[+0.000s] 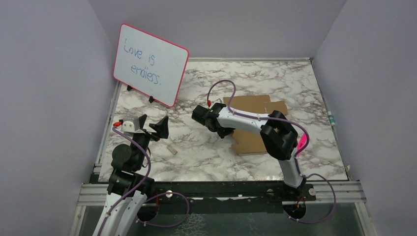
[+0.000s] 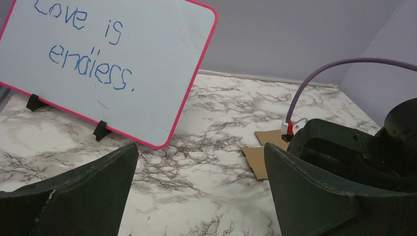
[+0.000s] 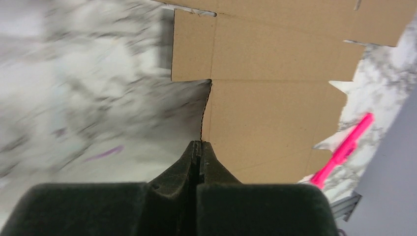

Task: Fold the paper box

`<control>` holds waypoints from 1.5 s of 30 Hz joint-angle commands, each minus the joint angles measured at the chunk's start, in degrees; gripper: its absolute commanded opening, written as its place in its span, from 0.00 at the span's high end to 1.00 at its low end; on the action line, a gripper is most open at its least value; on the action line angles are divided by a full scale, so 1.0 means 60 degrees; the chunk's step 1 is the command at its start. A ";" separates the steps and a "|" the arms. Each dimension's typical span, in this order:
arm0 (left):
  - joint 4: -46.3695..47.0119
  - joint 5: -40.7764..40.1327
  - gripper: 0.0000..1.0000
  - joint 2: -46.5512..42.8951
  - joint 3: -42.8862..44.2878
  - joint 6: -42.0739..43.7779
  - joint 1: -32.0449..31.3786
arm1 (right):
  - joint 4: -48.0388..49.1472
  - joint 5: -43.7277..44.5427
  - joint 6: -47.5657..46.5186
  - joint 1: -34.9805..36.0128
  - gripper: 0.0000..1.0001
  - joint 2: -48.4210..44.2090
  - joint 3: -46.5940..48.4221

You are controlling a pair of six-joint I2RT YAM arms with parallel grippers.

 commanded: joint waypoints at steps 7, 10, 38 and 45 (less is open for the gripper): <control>-0.0371 0.0175 0.01 0.0425 0.0466 0.0085 -0.0060 | 0.1570 -0.2584 0.0325 0.0695 0.83 -0.0737 0.0322; -0.0578 0.0194 0.01 0.0858 0.0669 -0.0037 -0.0067 | 0.1839 -0.2719 0.0119 0.0687 0.72 -0.0868 0.0329; -0.1749 0.3282 0.01 0.6338 0.2409 -0.1245 -0.0066 | 0.6005 -0.5394 -0.0877 -0.3286 0.12 -0.4417 -0.4993; -0.1784 0.3505 0.01 0.7411 0.2662 -0.1418 -0.0131 | 0.6639 -0.6362 -0.0182 -0.3260 0.00 -0.4426 -0.5596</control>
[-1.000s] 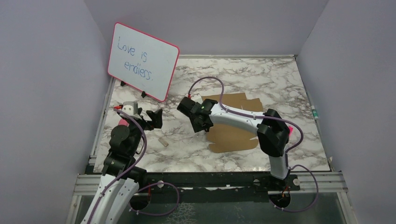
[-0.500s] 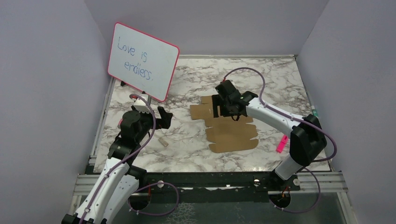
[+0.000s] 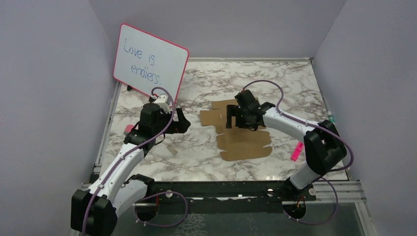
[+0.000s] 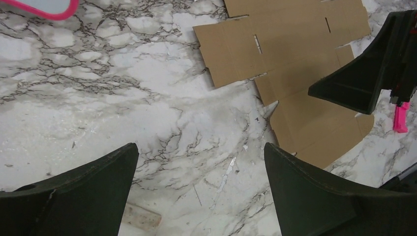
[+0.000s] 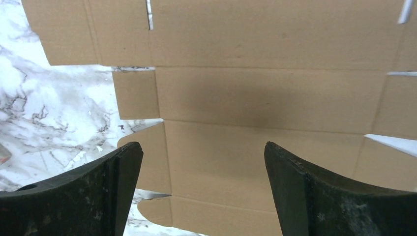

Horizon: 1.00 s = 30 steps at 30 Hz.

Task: Fold the paper box

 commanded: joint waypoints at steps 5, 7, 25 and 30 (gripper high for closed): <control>-0.0105 0.0514 0.01 0.0814 0.0545 -0.0283 -0.0166 | 0.1206 -0.1019 0.1123 0.0151 0.00 -0.0238 -0.1039; -0.0109 0.0500 0.01 0.0950 0.0583 -0.0298 -0.0214 | 0.1138 -0.0964 0.1223 0.0171 0.00 -0.0193 -0.1042; -0.0360 0.0513 0.01 0.1807 0.0993 -0.0218 -0.0394 | 0.0935 -0.0893 0.2221 0.1226 0.00 0.0394 -0.1031; -0.0353 0.0515 0.01 0.2075 0.1062 -0.0240 -0.0442 | 0.0662 -0.0818 0.2552 0.1868 0.00 0.0678 -0.0564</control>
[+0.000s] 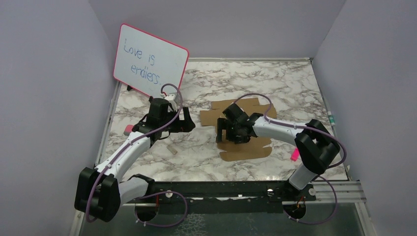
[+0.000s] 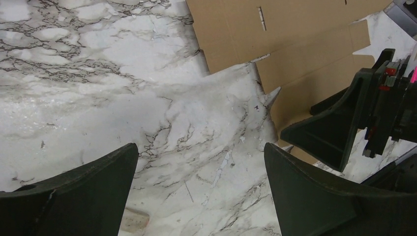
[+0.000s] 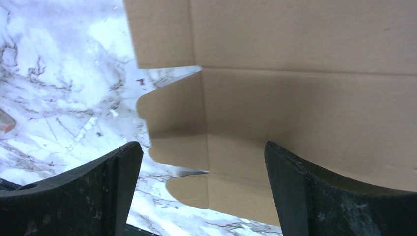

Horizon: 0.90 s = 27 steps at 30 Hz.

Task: Fold the paper box

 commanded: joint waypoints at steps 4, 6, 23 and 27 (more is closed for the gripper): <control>-0.0022 0.0187 0.01 0.0270 0.0332 -0.0025 -0.0129 | -0.0188 0.0234 0.0661 0.0931 0.00 0.0610 0.0847; -0.0030 0.0201 0.01 0.0288 0.0316 -0.0025 -0.0137 | -0.0168 0.0235 0.0696 0.1156 0.00 0.0680 0.1031; 0.1213 0.0475 0.14 0.2356 0.1097 -0.0963 -0.0202 | 0.1264 0.0572 -0.2394 -0.0511 0.00 -0.1588 0.0106; 0.1952 0.0430 0.21 0.3048 0.1266 -0.1351 -0.0225 | 0.2003 -0.0960 -0.3033 -0.2034 0.00 -0.1967 -0.0359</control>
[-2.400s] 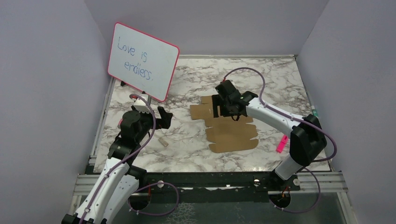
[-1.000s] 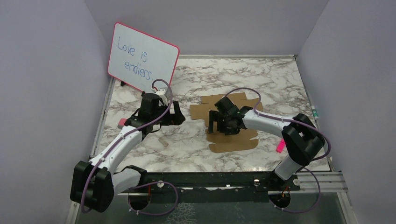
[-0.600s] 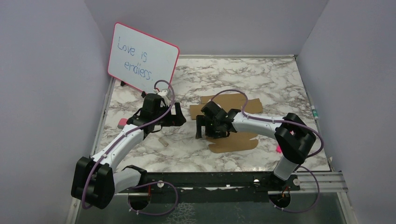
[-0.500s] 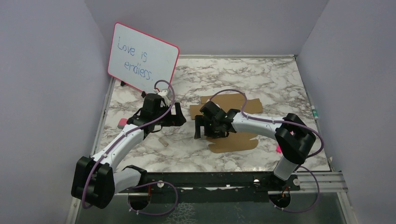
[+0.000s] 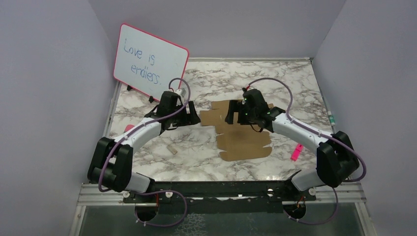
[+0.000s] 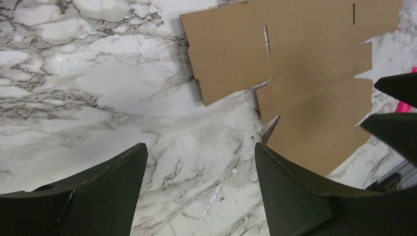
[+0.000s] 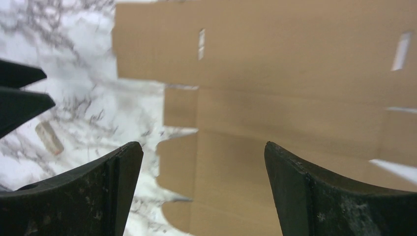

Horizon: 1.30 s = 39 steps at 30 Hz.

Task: Fold the paper box

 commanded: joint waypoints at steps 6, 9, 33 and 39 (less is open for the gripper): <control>0.1943 0.0408 0.32 0.1659 0.0716 -0.0942 -0.0103 | 0.1873 -0.2729 -0.1317 -0.2602 0.00 -0.0274 -0.0776; 0.2092 0.0456 0.37 0.2218 0.0922 -0.1036 -0.0159 | 0.2388 -0.3600 -0.1194 -0.3519 0.00 -0.0089 -0.1078; 0.2140 0.0513 0.55 0.3920 0.1588 -0.0985 -0.0358 | 0.4166 -0.5725 -0.0385 -0.8440 0.16 0.2030 -0.1403; 0.2109 0.0597 0.60 0.4104 0.1698 -0.0952 -0.0365 | 0.4296 -0.6262 -0.0522 -0.8443 0.30 0.2737 -0.1344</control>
